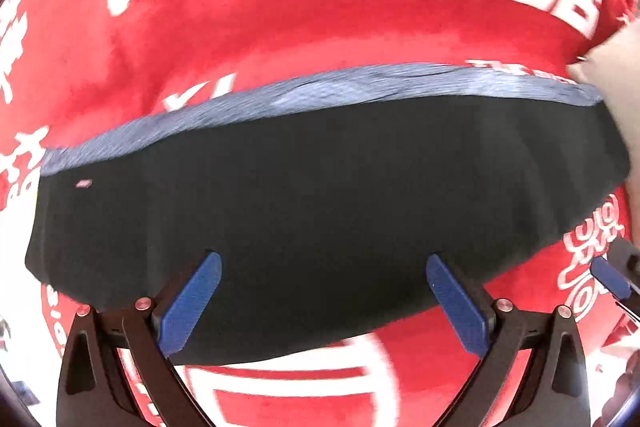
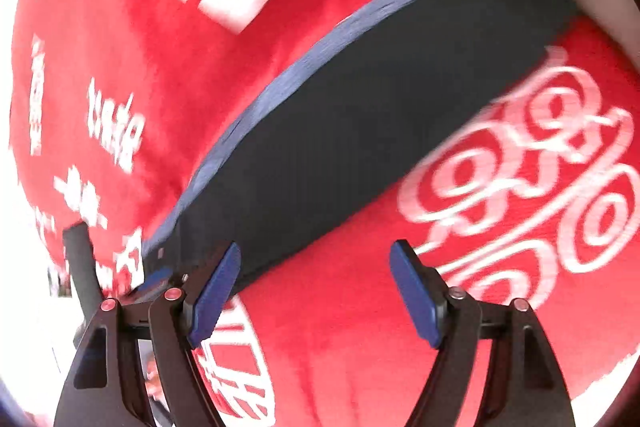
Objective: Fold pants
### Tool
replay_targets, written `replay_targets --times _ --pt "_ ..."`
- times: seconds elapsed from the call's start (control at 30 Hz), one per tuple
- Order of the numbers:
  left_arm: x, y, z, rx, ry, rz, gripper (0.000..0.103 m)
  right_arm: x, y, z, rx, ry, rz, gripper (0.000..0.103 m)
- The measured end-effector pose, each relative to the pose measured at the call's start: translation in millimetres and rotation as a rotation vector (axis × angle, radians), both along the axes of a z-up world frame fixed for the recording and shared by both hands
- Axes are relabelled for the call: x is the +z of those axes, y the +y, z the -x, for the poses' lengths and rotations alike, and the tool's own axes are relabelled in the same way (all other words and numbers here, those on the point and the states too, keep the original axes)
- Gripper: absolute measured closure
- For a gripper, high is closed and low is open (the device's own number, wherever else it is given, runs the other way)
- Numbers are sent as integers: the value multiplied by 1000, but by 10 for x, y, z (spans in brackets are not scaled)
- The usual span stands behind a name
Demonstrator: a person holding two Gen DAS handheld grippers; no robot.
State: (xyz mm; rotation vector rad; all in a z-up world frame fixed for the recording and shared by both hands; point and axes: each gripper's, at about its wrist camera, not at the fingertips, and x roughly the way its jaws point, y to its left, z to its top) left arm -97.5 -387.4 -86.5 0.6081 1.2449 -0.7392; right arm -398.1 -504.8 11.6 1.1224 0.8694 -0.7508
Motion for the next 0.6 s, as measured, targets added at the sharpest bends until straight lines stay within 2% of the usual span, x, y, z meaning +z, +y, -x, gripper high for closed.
replay_targets --times 0.17,0.23,0.37,0.43,0.5,0.57,0.6 --pt "45 -439 345 -19 20 36 0 -10 -330 559 -241 -51 12 28" --pt "-14 -650 274 -19 29 61 0 -30 -451 676 -294 -70 28 29" --pt "33 -954 432 -28 21 93 0 -88 -634 771 -319 -85 58 30" --pt "-51 -1069 419 -38 3 102 0 -127 -686 801 -328 -105 58 30" --pt "-155 -1168 490 -55 -30 92 0 -178 -756 799 -340 -128 57 30" --pt "-414 -1246 450 -61 -32 37 0 -227 -812 842 -348 -162 59 30" --pt "-481 -1232 437 -43 -23 56 0 -232 -842 856 -347 -175 71 30"
